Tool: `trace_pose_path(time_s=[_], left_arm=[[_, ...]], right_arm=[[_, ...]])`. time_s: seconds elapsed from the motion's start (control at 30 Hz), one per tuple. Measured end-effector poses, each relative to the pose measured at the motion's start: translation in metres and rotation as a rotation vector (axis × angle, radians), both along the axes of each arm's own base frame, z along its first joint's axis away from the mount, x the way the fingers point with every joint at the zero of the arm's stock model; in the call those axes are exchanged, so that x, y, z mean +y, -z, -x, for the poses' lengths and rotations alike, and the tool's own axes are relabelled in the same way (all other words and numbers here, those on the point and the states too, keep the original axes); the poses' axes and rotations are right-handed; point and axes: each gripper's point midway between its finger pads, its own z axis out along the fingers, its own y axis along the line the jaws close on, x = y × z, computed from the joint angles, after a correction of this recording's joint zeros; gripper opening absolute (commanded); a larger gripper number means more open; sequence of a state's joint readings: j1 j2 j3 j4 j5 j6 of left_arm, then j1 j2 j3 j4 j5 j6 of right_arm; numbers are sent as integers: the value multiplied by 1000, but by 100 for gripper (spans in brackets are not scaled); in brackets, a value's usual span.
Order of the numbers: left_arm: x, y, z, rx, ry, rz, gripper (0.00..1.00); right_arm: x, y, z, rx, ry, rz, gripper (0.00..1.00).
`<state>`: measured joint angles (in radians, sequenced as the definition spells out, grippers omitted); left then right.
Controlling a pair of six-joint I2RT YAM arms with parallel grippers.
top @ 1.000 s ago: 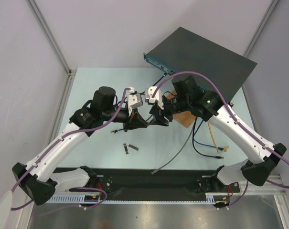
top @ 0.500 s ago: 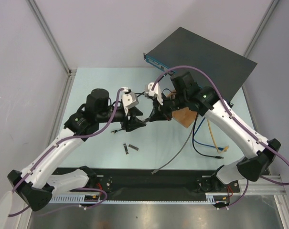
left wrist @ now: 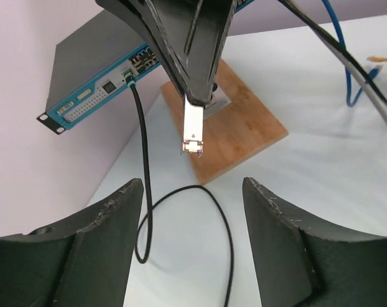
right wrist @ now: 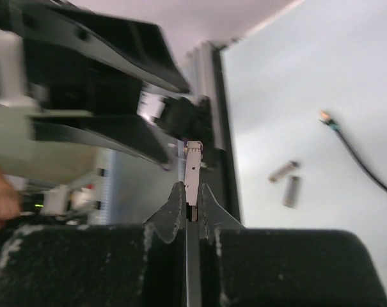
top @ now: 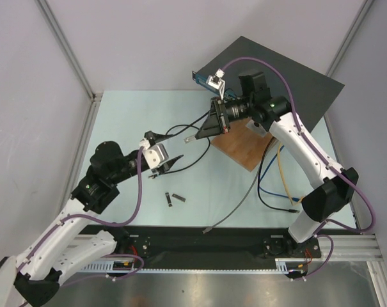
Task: Insert the plug into the switch port
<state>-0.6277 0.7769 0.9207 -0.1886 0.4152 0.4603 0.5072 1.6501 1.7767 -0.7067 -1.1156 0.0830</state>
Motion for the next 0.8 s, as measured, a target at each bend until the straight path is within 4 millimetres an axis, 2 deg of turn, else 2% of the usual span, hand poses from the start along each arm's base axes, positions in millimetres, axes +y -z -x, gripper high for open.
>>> trace_pose_path(time_s=[0.1,0.2,0.53,0.8], left_arm=[[-1,3,-4,-63,4,-17,65],[-2,7,-6,-102,8,-30,62],[-6,-3,-6,-175,6,-25,58],[-13,0,-15,-180,-24,-37,46]], right_arm=[[6,-17,8,84,-37,-60,0],[10,-23,8,159,-57,-94,0],[14,-19,4,266,-47,-88,0],[18,-14,8,289,-49,-77,0]])
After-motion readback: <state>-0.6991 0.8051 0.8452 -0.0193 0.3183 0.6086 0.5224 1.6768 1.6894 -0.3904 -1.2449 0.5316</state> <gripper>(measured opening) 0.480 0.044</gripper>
